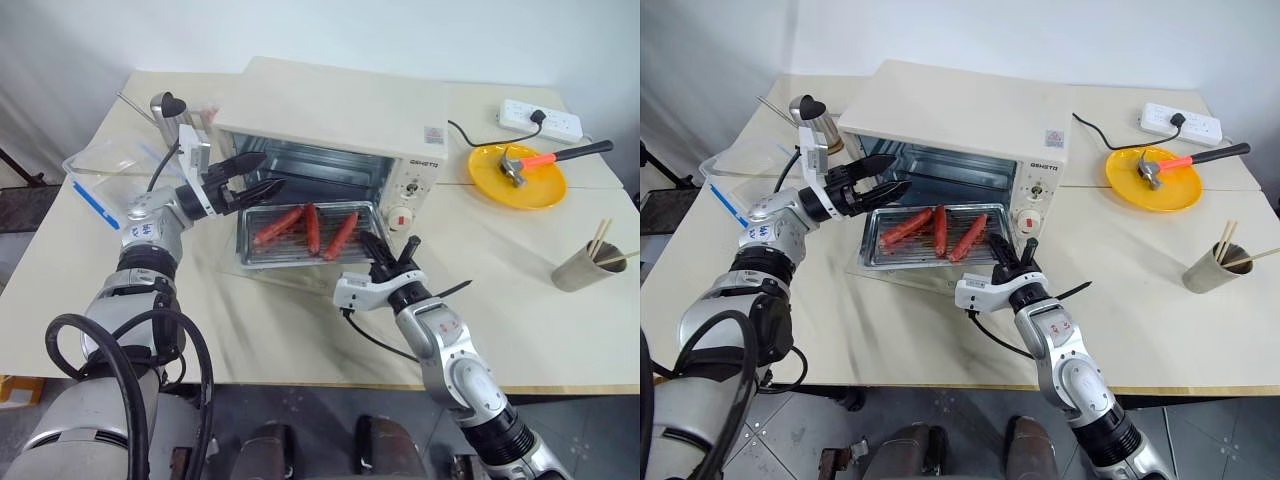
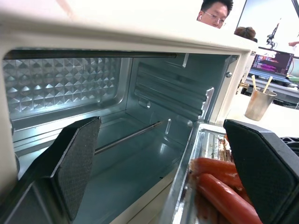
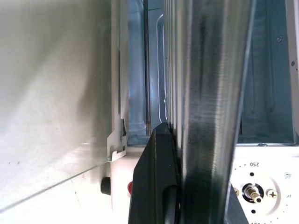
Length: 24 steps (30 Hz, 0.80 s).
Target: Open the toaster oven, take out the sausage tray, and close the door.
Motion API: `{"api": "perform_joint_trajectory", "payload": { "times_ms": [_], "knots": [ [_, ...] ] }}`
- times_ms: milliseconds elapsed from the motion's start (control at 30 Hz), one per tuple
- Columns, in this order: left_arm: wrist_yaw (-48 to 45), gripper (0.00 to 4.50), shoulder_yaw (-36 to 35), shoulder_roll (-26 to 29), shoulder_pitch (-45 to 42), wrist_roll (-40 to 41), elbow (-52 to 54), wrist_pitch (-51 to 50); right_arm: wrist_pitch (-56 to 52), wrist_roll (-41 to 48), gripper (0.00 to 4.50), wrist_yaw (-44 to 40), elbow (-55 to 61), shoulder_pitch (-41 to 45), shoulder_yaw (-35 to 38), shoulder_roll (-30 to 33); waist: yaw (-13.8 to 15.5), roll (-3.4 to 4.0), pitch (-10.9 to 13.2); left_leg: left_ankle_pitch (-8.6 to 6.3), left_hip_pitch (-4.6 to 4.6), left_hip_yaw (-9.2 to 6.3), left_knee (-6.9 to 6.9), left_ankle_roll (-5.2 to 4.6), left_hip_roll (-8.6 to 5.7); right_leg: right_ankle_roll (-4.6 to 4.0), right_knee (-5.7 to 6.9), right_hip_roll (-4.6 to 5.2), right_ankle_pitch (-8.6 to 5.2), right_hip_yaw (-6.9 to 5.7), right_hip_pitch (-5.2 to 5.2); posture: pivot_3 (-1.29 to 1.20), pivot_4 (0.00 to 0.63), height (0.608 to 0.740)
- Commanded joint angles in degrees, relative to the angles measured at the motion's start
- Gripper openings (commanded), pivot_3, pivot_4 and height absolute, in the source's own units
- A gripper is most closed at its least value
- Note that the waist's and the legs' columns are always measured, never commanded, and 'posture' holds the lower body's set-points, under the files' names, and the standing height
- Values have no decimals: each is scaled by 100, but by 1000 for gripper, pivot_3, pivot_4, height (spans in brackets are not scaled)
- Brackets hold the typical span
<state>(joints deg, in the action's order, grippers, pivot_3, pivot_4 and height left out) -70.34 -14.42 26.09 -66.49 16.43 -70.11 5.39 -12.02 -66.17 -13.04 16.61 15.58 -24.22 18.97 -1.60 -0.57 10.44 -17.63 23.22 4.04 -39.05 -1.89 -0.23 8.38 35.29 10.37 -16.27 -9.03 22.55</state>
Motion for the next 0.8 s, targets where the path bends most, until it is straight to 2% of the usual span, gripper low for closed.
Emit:
{"api": "perform_joint_trajectory", "payload": {
  "times_ms": [33, 267, 533, 667, 800],
  "knots": [
    [-44, 4500, -107, 206, -96, 48, 164, -82, 255, 133, 8, 288, 297, -21, 279, 141, -3, 0, 0, 0, 0, 1, 0, 0, 0, 0, -1, 0, 0, 0, 0, 0, 150, 740],
    [-405, 4500, -94, 444, 230, 120, 563, -442, 602, 300, 8, 611, 322, -128, 499, 324, -6, 0, 0, 0, 0, 4, 1, 0, 2, -1, -4, -1, -1, 1, 0, 0, 150, 740],
    [-622, 4500, -65, 696, 901, 247, 1585, -1141, 1029, 555, 8, 828, 319, -162, 730, 493, 5, 0, 0, 0, 1, -2, 1, 0, 1, -1, -5, 0, -1, 0, -1, 0, 150, 740],
    [-560, 4500, -69, 833, 1427, 474, 2551, -1938, 1202, 652, 8, 891, 341, -176, 804, 544, -2, 0, 0, 0, 1, -3, 1, 0, 2, -2, -5, 0, -1, 1, -1, 0, 150, 740],
    [-256, 4500, -260, 1015, 2122, 1034, 3836, -3240, 1586, 769, 8, 1020, 315, -195, 845, 699, -14, 0, 1, 0, 0, -6, 1, 0, 5, -2, -5, 0, -1, 4, -1, 0, 150, 740]
  ]
}}
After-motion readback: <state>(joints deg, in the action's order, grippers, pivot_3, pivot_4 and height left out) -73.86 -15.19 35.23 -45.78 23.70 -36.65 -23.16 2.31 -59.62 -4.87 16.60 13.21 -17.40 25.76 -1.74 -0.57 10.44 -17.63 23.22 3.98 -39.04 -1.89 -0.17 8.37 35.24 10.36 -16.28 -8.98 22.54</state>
